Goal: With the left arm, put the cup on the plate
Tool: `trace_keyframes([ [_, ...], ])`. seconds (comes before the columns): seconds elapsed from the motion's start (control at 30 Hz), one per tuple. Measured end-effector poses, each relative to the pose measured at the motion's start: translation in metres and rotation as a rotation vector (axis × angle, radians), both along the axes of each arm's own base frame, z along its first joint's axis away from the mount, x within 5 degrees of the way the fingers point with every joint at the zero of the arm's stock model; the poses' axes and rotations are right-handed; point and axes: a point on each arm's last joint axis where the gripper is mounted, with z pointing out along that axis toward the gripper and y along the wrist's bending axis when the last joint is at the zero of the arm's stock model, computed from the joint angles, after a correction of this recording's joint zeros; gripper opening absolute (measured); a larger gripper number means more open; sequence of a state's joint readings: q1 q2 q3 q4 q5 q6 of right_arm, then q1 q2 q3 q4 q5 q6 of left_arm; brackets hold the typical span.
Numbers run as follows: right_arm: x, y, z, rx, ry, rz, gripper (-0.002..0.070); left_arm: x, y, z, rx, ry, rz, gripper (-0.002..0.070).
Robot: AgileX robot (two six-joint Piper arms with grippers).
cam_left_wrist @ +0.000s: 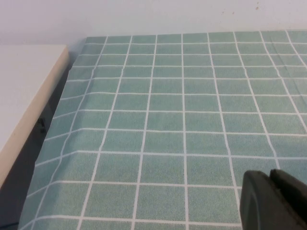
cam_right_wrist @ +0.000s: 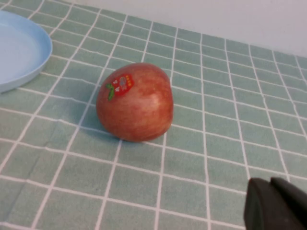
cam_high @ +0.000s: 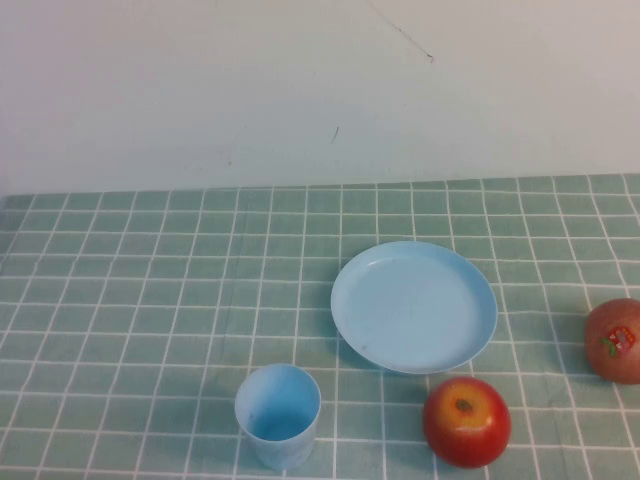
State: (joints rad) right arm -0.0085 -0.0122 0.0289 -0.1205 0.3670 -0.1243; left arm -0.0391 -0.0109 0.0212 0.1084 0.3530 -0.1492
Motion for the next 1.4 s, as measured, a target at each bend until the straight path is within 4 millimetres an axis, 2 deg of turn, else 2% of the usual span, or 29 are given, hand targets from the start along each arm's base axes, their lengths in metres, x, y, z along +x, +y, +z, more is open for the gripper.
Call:
trace_keyframes([
  [0.33,-0.0005,-0.0038,0.0000,0.000,0.000,-0.074,-0.0002,0.0000,0.0000,0.0000,0.007,0.000,-0.002,0.0006],
  [1.4,-0.0005,-0.0038,0.0000,0.000,0.000,-0.074,-0.0002,0.0000,-0.0005,0.0001,-0.007,-0.001,-0.003,0.0006],
])
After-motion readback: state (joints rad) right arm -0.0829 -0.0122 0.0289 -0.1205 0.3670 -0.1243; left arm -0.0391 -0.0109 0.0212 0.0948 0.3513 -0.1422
